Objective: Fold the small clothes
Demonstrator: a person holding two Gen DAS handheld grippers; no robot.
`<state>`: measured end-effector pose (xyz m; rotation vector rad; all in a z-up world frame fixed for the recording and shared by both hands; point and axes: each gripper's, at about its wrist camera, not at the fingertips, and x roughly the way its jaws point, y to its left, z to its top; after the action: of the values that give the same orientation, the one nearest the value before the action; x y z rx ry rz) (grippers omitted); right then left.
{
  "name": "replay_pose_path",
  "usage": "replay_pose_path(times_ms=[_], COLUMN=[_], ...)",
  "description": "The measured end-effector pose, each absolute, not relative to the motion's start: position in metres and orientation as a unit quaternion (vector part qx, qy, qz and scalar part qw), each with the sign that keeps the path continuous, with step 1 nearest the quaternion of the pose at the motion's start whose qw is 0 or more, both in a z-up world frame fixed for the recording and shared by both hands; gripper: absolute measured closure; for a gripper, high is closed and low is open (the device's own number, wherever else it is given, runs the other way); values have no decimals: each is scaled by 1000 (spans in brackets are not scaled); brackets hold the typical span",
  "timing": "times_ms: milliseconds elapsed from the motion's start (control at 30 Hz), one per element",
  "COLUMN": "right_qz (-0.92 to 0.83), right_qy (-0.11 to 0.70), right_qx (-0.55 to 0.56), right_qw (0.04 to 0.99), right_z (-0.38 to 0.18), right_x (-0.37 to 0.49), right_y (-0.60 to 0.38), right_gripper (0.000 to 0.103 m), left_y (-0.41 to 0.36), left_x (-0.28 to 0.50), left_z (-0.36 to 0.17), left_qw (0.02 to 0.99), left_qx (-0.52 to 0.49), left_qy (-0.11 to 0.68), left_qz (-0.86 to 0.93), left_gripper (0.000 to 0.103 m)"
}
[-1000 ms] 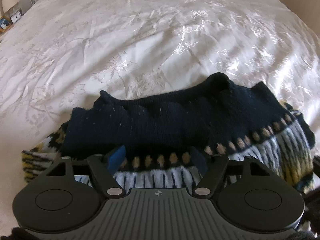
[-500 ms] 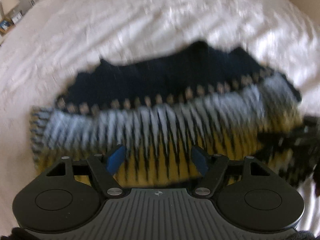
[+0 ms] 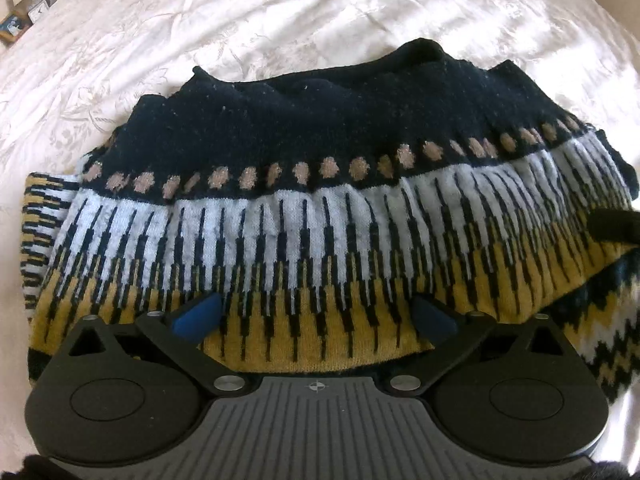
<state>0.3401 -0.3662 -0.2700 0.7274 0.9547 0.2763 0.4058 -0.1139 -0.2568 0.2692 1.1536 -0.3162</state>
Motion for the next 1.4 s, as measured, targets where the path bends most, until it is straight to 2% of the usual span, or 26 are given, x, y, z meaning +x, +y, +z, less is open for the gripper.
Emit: replay_pose_path(times_ms=[200, 667, 700, 733, 767, 800, 833, 1000, 1067, 1100, 1133, 1400], right_qz=[110, 147, 148, 145, 138, 131, 122, 126, 123, 121, 119, 105], right_qy=[427, 436, 438, 441, 443, 446, 453, 449, 452, 455, 456, 466], right_qx=[417, 457, 459, 457, 453, 449, 447, 433, 409, 399, 392, 345], right_qw=[795, 761, 759, 758, 761, 763, 762, 771, 783, 787, 790, 808], right_z=[-278, -284, -284, -284, -283, -283, -285, -277, -264, -257, -249, -193], right_x=[340, 343, 343, 343, 342, 341, 340, 337, 339, 340, 341, 349], right_y=[-379, -403, -404, -406, -407, -409, -410, -405, -399, -396, -393, -359], right_gripper=[0, 1, 3, 11, 33, 62, 69, 74, 75, 75, 75, 75], left_y=[-117, -122, -122, -122, -122, -121, -121, -117, -113, -109, -105, -61], left_x=[406, 411, 411, 411, 410, 410, 409, 407, 404, 400, 395, 329], left_z=[-260, -259, -259, -259, -258, -259, -259, -255, -247, -240, -234, -181], left_qw=[813, 818, 818, 819, 820, 822, 824, 825, 831, 837, 844, 867], left_qx=[127, 121, 120, 120, 120, 120, 119, 118, 107, 98, 90, 85], left_qy=[553, 550, 550, 548, 546, 544, 541, 538, 530, 522, 514, 469], left_qz=[-132, -118, -119, -119, -120, -120, -121, -129, -130, -129, -126, -145], left_gripper=[0, 0, 0, 0, 0, 0, 0, 0, 6, 15, 19, 19])
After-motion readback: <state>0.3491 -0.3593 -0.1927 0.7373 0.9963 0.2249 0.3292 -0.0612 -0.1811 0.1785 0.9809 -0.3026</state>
